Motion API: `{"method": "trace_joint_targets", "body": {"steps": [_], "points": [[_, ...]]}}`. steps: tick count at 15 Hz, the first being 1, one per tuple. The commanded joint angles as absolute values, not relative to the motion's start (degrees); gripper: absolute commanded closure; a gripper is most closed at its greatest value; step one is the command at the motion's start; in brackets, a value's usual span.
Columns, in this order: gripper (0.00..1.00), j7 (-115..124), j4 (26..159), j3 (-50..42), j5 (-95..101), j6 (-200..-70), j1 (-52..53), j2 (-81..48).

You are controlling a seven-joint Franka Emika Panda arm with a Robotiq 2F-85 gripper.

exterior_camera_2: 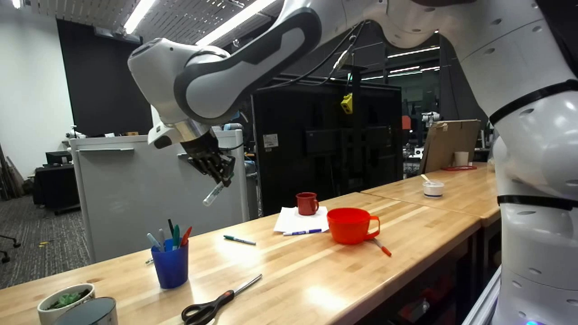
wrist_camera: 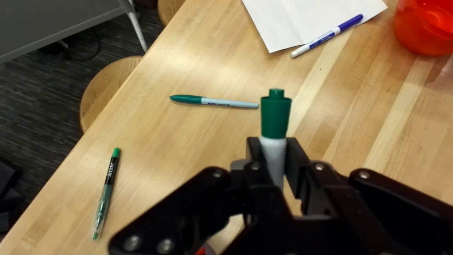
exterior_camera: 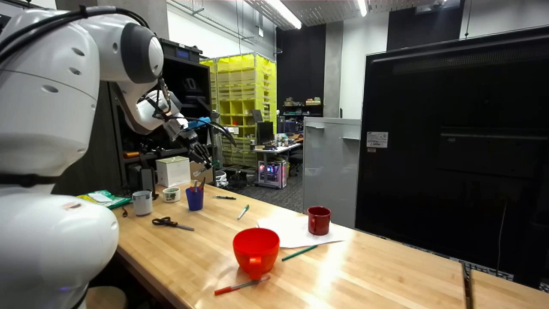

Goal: Move the marker to the blue cup

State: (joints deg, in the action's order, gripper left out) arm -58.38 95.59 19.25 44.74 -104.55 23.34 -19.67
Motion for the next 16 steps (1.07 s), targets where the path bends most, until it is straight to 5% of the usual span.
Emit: {"method": "trace_joint_targets", "body": {"steps": [1, 16], "points": [[0.95, -62.9, 88.6, 19.0, 50.2, -100.2, 26.5, -25.3], [0.95, -67.8, 78.9, 17.8, 66.3, -99.0, 35.1, -36.3]]}}
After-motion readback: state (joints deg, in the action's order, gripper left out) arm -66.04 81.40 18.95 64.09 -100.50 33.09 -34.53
